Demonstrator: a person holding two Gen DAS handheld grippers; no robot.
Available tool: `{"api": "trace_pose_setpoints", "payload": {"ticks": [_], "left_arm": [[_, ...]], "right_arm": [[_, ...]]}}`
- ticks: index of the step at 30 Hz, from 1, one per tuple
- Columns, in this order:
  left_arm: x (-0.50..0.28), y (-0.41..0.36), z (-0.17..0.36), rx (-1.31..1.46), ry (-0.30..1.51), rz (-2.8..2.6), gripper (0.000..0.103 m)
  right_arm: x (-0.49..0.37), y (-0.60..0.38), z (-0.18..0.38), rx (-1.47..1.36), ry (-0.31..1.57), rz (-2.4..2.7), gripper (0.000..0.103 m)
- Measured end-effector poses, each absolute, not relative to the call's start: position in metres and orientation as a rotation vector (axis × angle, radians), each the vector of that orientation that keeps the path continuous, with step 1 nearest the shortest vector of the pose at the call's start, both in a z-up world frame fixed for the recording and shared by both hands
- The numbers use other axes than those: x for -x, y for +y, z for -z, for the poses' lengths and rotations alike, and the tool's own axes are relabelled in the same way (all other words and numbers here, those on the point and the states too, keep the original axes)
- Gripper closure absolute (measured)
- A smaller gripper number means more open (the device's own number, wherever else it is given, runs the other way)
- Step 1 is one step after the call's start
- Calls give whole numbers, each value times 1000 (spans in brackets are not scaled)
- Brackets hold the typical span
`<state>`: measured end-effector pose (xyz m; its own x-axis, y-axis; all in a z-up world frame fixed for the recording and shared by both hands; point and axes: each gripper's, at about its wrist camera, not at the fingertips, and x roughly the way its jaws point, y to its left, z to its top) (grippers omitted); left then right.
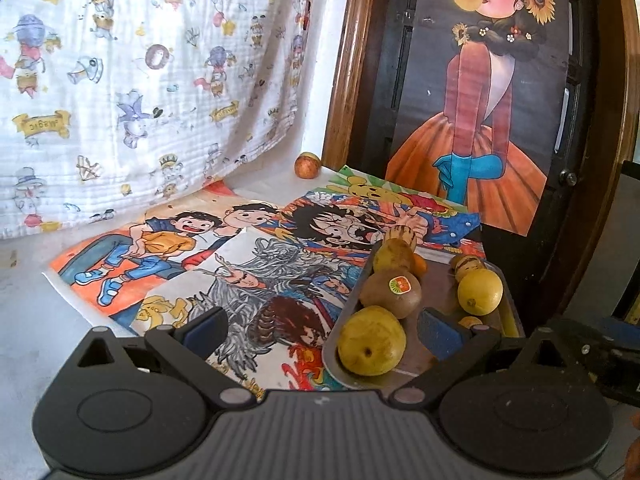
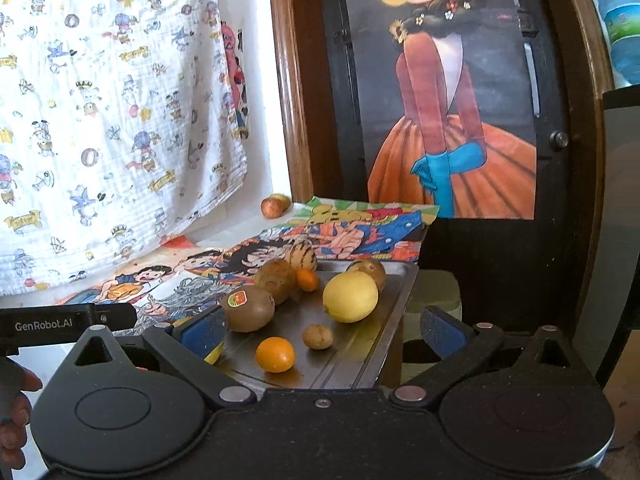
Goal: Organize fruits
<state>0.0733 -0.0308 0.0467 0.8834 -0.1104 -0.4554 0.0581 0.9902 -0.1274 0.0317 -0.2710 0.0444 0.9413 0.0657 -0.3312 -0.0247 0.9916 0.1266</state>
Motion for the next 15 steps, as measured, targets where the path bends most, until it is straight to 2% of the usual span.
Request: {"api": "trace_pose_setpoints", "payload": {"ticks": [15], "left_arm": [[-49,-29,-41,36,372,82,0]], "right_arm": [[-10,-261,-35,-105,301,-42,1]]}}
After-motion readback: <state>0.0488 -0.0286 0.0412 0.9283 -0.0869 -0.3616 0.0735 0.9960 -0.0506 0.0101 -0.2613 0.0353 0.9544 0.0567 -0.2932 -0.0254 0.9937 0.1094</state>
